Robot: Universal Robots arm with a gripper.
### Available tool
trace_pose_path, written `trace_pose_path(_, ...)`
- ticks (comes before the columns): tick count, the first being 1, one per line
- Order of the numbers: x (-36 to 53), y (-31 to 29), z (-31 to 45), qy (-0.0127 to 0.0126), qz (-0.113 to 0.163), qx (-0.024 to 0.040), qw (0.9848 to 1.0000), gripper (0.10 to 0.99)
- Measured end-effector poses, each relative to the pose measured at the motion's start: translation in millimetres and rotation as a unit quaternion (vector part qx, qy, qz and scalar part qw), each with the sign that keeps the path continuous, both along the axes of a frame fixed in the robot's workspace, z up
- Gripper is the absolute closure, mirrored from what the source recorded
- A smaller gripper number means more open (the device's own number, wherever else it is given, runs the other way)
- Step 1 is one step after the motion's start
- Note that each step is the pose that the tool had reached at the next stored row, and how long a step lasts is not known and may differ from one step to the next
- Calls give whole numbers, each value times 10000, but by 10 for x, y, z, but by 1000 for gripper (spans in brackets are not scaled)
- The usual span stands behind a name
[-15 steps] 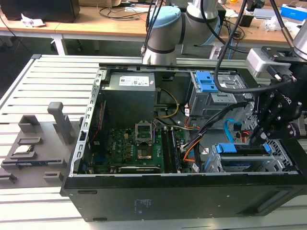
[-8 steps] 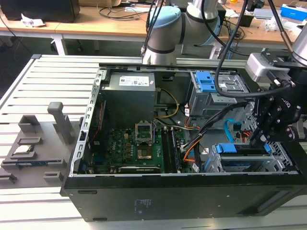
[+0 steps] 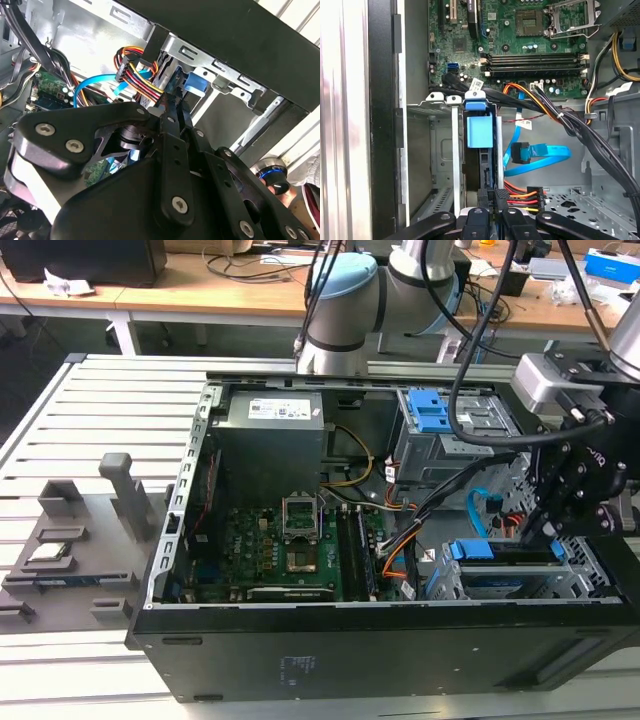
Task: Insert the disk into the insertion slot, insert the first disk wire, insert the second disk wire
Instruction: 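Insert the first disk wire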
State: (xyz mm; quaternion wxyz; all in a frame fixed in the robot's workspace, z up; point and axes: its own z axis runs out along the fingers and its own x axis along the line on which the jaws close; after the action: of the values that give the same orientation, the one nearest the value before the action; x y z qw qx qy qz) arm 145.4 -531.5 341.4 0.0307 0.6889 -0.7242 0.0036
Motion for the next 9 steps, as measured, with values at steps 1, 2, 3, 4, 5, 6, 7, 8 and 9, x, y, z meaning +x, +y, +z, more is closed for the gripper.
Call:
trace_pose_path(1,0,0,-15,0,0,0,10000,922)
trace_pose_path(2,0,0,-22,0,0,-1,10000,922)
trace_pose_path(3,1,0,-31,0,0,-1,10000,922)
trace_pose_path(4,1,0,-44,0,0,-3,10000,922)
trace_pose_path(5,3,0,-53,0,0,-3,10000,922)
trace_pose_path(6,4,-1,-57,0,0,-3,10000,922)
trace_pose_path(7,4,0,-58,0,0,-2,10000,922)
trace_pose_path(8,5,0,-59,0,0,-3,10000,922)
trace_pose_path(9,7,1,-64,-1,0,4,10000,922)
